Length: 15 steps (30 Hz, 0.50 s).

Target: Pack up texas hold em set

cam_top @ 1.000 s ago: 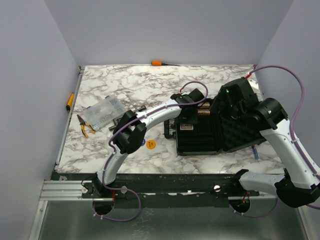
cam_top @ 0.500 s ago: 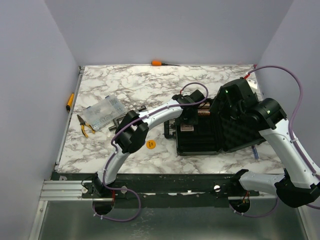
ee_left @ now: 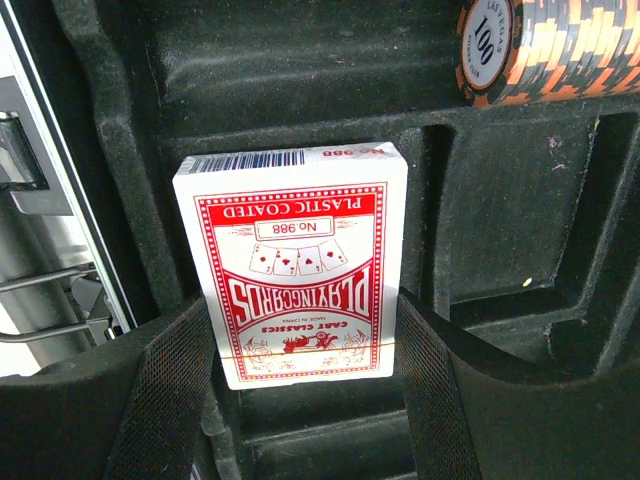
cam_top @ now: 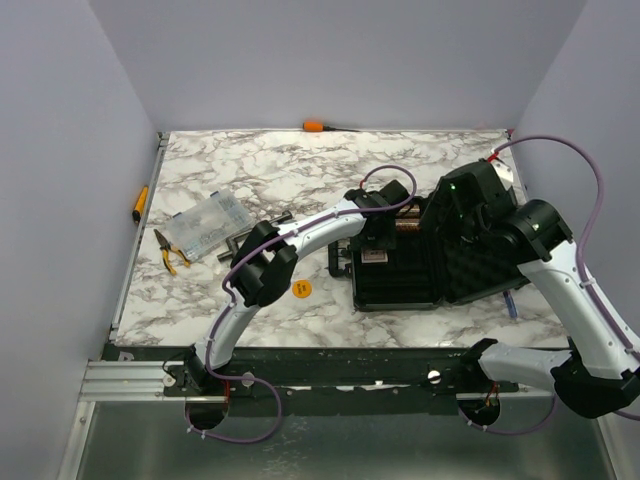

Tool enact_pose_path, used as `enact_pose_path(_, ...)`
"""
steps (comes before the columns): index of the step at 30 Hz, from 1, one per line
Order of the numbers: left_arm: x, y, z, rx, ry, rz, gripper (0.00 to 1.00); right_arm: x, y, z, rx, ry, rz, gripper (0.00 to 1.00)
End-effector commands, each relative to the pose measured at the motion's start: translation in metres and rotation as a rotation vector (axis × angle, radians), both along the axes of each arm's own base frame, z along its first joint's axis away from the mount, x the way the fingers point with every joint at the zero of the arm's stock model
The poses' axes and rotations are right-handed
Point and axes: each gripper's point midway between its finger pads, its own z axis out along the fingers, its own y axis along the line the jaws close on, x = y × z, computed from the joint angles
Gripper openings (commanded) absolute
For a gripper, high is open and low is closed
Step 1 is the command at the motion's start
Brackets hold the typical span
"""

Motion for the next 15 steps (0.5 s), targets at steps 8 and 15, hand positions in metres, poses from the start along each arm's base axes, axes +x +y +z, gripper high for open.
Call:
enact_pose_path(8, -0.015, 0.019, 0.011, 0.045, 0.013, -0.02, 0.78, -0.008, -0.003, 0.003, 0.048, -0.011, -0.033, 0.9)
enact_pose_path(15, -0.018, 0.019, 0.038, 0.017, -0.034, -0.043, 0.79, -0.006, -0.004, 0.005, 0.047, -0.019, -0.046, 0.9)
